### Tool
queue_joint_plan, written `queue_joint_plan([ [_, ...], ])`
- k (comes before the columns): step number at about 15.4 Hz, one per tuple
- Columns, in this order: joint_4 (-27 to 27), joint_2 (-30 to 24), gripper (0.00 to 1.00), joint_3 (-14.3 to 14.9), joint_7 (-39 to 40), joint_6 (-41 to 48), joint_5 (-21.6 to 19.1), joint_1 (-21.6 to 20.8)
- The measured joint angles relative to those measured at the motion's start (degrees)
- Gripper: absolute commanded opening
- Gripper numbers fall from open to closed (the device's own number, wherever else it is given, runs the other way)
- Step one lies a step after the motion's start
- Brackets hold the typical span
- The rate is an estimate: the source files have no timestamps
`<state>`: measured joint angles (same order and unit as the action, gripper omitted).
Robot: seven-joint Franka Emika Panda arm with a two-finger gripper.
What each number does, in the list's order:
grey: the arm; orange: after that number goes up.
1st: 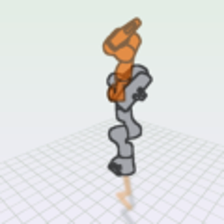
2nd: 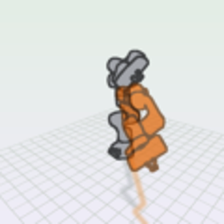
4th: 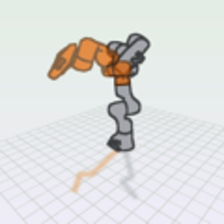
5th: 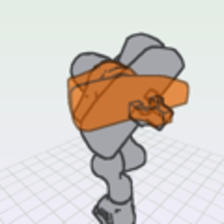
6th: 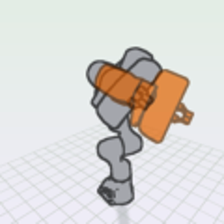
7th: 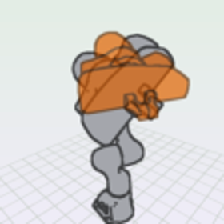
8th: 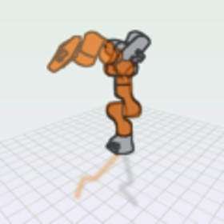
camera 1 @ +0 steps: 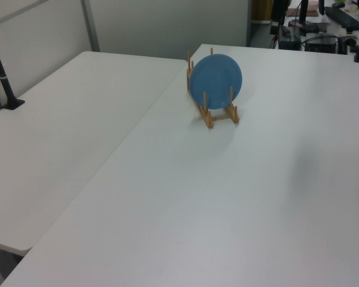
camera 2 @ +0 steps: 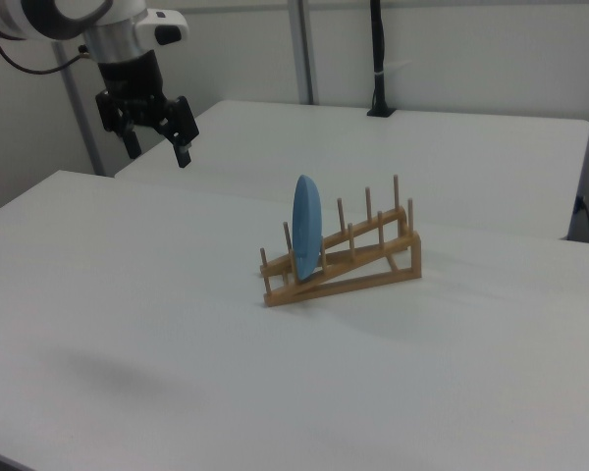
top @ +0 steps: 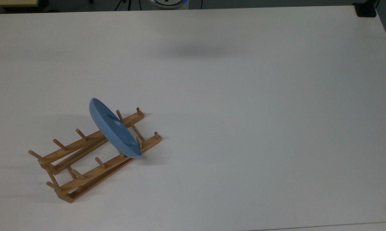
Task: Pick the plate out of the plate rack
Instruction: 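Move the gripper down toward the rim of the blue plate in the rack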
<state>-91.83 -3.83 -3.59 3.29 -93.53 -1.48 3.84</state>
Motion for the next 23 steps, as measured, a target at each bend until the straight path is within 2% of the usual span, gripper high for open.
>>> queue_joint_plan([
  [19, -0.06, 0.0, 1.0, 0.0, 1.05, 0.9, 0.0, -0.15],
  [23, -0.38, 0.01, 1.0, 0.03, 8.94, 0.9, 0.0, -0.11],
])
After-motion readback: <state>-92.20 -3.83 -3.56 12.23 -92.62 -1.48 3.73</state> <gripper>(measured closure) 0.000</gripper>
